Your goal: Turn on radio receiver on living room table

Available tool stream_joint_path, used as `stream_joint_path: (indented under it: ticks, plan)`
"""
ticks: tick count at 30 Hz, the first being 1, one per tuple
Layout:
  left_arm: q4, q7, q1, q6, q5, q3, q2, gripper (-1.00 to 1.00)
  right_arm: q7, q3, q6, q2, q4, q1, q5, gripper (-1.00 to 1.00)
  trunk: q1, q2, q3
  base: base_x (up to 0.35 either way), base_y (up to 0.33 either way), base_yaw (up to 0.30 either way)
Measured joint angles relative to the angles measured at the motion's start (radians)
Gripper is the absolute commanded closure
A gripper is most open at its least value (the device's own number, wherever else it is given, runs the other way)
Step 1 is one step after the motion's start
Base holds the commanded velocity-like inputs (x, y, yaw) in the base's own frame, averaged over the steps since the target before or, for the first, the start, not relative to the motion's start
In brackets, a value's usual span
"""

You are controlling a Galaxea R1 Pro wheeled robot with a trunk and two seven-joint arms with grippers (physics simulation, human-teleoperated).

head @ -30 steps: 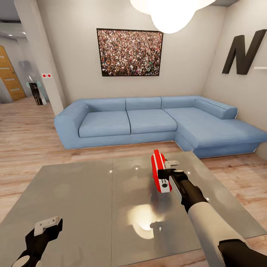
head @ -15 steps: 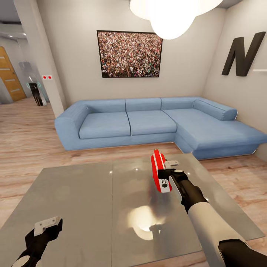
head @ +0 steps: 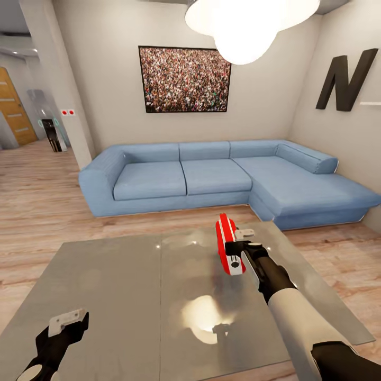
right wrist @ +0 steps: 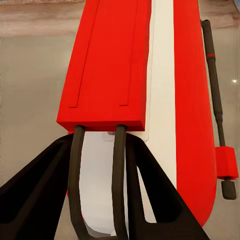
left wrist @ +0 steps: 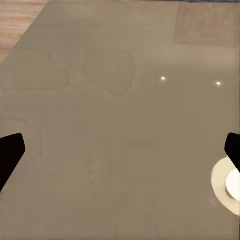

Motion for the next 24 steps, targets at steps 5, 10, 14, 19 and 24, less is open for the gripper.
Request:
stream_joint_path:
  ticks: [5, 10, 14, 19, 24]
  plan:
    - [0.000, 0.000, 0.000, 0.000, 0.000, 0.000, -0.001, -1.00, 0.001, 0.002, -0.001, 0.000, 0.000, 0.000, 0.000, 1.00, -0.019, 0.035, 0.016, 0.000, 0.000, 0.000]
    - [0.009, 0.000, 0.000, -0.001, 0.001, -0.001, -0.001, -1.00, 0.001, 0.004, -0.002, 0.000, 0.000, 0.000, 0.000, 1.00, -0.038, 0.070, 0.031, 0.000, 0.000, 0.000]
    - [0.014, 0.001, 0.000, -0.001, 0.000, -0.001, 0.000, -1.00, 0.002, 0.002, -0.004, 0.000, 0.000, 0.000, 0.001, 1.00, -0.054, 0.098, 0.044, 0.000, 0.000, 0.000]
    - [0.015, 0.001, 0.000, -0.001, 0.001, -0.001, 0.000, -1.00, 0.002, 0.001, -0.005, 0.000, 0.000, 0.000, 0.001, 1.00, -0.073, 0.133, 0.060, 0.000, 0.000, 0.000]
    - [0.015, 0.001, 0.000, -0.001, 0.001, -0.001, 0.001, -1.00, 0.002, 0.001, -0.005, 0.000, 0.000, 0.000, 0.000, 1.00, -0.092, 0.168, 0.075, 0.000, 0.000, 0.000]
